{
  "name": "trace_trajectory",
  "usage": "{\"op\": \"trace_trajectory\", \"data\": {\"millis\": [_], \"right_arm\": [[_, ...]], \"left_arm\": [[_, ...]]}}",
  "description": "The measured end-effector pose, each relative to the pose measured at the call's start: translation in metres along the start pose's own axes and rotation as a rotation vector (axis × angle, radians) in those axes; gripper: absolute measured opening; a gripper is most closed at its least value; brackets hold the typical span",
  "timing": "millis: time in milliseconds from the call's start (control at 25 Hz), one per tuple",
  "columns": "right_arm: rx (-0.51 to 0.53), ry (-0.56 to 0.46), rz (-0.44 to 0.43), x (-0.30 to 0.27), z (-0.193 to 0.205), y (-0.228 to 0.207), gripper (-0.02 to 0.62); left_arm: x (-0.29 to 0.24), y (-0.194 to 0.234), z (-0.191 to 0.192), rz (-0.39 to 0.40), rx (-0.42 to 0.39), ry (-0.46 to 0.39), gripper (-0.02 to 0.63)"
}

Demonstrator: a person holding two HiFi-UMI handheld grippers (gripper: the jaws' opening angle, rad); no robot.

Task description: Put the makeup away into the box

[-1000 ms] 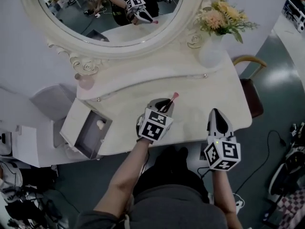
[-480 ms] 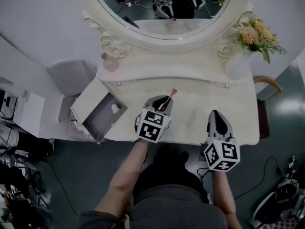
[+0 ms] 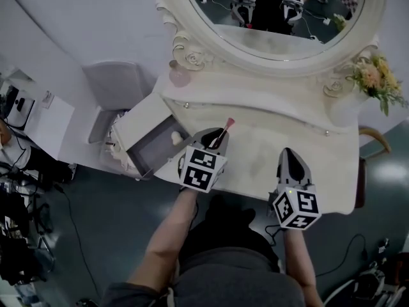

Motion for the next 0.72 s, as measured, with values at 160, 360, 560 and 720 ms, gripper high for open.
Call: {"op": "trace_trajectory", "data": {"millis": [160,360,560,720], "right_arm": [[0.017,0.017,-0.058,-0.019,0.001,0.025,0.003],[0.035,0.038,-0.124,-0.041,0.006,0.059,0.003],[0.051,0.06,-0.178,-0.059,0.012,0.088,0.003],[0.06,0.076,-0.204,-0.071,0.017,0.107,0.003]], "left_arm": [[0.014,0.028,0.009,-0.055,0.032,0.001,0.048],[0.032,0.065,0.023,-0.119,0.066,0.01,0.048],[0.049,0.099,0.039,-0.179,0.111,0.019,0.048],[0.06,0.123,0.054,-0.215,0.137,0.035,0.048]]}}
Point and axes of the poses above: the fingertips, and each gripper's own axes: x backward along the fingers, y to its left, z out of its underside, the point moved 1 cm from there along x, backward along the fingers, and after that the axes turned 4 degrees about -z, right-handed, at the moved point
